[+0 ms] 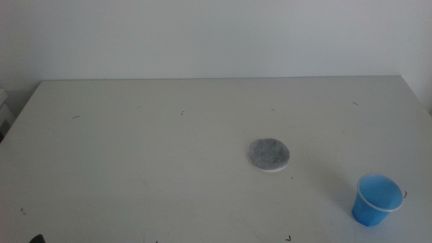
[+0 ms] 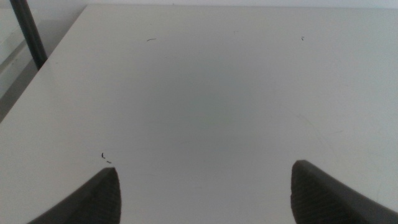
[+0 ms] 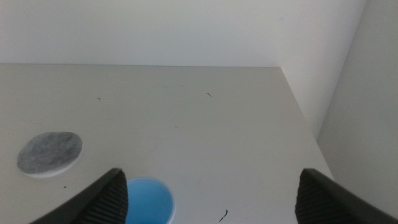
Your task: Place an empty cup on a cup mat.
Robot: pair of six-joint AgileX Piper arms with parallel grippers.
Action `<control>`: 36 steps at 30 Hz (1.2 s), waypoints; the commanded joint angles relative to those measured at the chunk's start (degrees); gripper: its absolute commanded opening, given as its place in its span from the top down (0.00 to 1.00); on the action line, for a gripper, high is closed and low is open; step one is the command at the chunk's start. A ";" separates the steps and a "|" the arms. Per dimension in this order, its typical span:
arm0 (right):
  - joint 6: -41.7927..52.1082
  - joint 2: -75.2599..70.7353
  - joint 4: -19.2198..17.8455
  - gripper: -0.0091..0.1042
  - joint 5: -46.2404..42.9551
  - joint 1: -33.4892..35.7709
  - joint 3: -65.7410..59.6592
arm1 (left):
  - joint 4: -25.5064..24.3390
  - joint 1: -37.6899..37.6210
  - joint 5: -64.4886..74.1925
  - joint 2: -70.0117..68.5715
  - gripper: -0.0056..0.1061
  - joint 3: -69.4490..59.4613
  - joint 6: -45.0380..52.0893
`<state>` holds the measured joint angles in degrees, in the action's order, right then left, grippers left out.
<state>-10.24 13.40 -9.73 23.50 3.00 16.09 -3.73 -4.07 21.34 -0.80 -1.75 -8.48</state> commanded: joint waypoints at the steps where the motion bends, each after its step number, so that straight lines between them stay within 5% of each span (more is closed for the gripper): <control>1: 0.38 4.61 -1.16 0.11 -2.97 -0.26 5.67 | -0.02 0.06 -3.84 -0.18 0.01 0.34 -0.62; 11: 0.38 20.16 -0.60 0.11 7.19 -0.26 24.62 | -0.02 0.06 -3.84 -0.18 0.01 0.34 -0.62; 22: 1.97 36.87 9.73 0.11 32.15 -0.26 45.58 | -0.02 0.06 -3.84 -0.18 0.01 0.34 -0.62; 36: 2.09 50.71 9.73 0.11 44.05 -0.26 52.03 | -0.02 0.06 -3.84 -0.18 0.01 0.34 -0.62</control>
<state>-8.89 63.74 0.49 69.20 3.00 66.17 -3.73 -4.07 21.34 -0.80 -1.75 -8.48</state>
